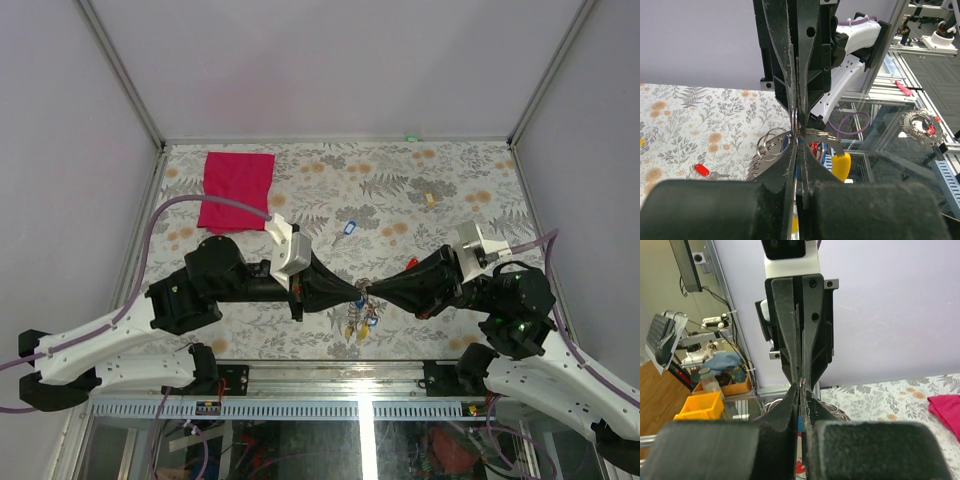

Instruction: Put the keys on the keyring

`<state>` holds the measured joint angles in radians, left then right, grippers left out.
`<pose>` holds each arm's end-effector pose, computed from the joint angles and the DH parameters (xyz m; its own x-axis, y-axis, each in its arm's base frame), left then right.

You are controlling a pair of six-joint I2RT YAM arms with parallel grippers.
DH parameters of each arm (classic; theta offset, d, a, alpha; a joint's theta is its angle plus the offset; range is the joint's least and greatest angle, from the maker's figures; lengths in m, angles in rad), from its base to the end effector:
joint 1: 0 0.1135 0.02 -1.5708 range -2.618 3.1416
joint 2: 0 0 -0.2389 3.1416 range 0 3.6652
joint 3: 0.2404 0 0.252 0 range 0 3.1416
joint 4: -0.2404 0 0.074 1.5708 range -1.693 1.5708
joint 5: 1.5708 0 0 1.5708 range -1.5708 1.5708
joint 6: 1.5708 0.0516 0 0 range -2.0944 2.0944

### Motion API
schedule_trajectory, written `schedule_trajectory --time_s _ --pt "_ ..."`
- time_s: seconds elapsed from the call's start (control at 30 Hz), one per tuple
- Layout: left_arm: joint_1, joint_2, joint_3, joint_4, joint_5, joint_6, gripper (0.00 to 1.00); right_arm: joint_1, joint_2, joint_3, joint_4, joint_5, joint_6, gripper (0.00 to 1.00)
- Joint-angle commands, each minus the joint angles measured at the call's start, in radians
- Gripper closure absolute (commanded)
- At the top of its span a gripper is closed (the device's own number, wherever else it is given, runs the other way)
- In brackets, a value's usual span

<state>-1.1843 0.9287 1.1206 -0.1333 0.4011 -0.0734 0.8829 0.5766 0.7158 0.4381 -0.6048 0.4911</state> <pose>0.0669 -0.2179 0.4175 -0.0513 -0.0531 -0.9973 0.9986 -0.0179 -0.0504 0.0734 0.1356 0.4007 -0.1368 0.4445 -0.8852 -0.9906 -0.0629 0.1215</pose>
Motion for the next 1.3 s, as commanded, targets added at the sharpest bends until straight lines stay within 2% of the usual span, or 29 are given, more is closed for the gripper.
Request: schedule_trajectory --time_s 0.0,0.13,0.27,0.5,0.97,1.27 --pt "-0.006 -0.013 -0.040 0.103 -0.029 -0.035 1.00 0.000 0.003 -0.022 0.302 0.123 0.065 1.00" --pt "-0.006 -0.014 -0.054 0.128 -0.038 -0.040 0.95 -0.001 0.008 -0.060 0.383 0.168 0.099 1.00" --pt "-0.005 -0.032 -0.062 0.145 -0.065 -0.043 0.83 0.000 0.000 -0.054 0.339 0.147 0.066 1.00" --pt "-0.006 -0.113 -0.125 0.245 -0.175 -0.059 0.72 0.000 0.000 -0.036 0.284 0.098 0.035 1.00" --pt "-0.005 -0.060 -0.144 0.345 -0.121 -0.091 0.67 -0.001 0.018 -0.020 0.270 0.060 0.028 1.00" --pt "-0.005 -0.040 -0.141 0.362 -0.115 -0.092 0.72 -0.002 0.025 -0.016 0.267 0.040 0.027 1.00"
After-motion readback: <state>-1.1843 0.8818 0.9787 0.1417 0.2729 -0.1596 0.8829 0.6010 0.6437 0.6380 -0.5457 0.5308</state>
